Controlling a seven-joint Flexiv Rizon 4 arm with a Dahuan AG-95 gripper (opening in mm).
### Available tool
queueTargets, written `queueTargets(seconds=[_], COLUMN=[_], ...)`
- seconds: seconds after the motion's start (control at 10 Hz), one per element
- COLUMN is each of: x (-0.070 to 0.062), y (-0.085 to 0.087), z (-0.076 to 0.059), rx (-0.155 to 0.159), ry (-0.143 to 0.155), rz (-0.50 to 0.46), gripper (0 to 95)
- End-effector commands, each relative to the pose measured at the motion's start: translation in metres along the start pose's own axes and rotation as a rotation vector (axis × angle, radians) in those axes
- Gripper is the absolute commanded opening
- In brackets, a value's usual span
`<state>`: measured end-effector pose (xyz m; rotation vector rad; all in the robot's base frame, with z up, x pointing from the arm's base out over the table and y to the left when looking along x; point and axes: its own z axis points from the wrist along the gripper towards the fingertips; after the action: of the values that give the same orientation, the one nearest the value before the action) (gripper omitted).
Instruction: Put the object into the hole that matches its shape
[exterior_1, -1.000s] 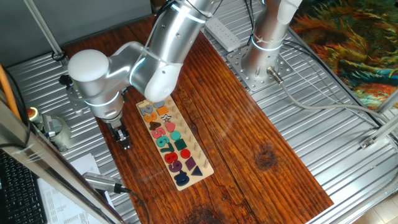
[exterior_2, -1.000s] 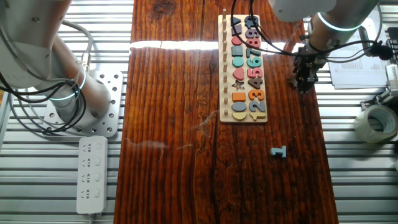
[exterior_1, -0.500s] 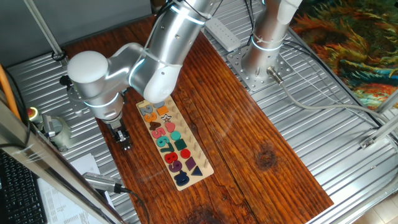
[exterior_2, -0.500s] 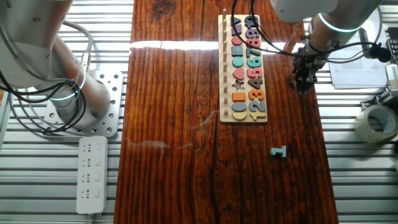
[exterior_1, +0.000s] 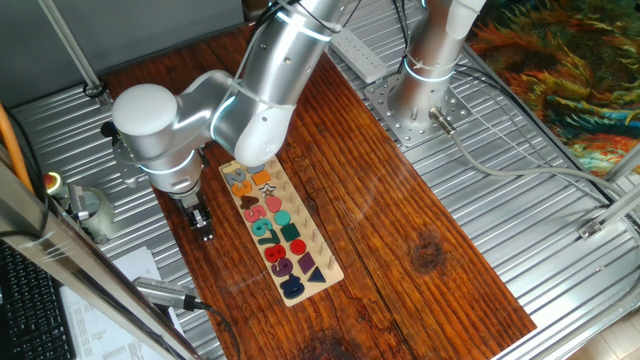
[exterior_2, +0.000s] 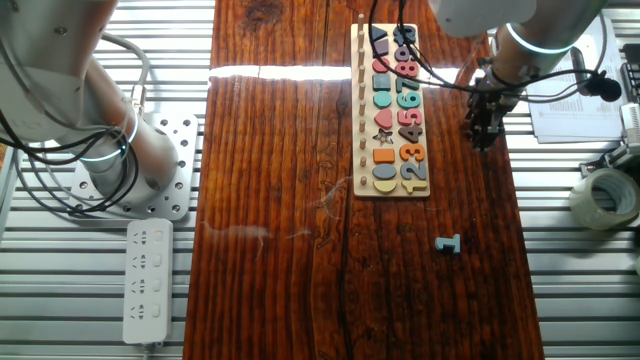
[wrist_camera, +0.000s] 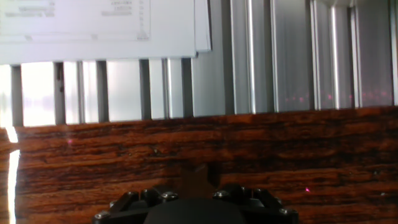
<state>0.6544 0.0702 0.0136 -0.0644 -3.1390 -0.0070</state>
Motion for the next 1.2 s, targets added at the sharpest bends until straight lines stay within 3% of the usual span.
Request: queueTargets(seconds=[0.1,1.2], x=[-0.0016,-0.002], y=[0.0,-0.0012], z=[0.0012,0.0009], rx=[-0.002,-0.005], ry=[0.001,-0.003], rz=[0.005,-0.002], gripper=[38.0,38.0])
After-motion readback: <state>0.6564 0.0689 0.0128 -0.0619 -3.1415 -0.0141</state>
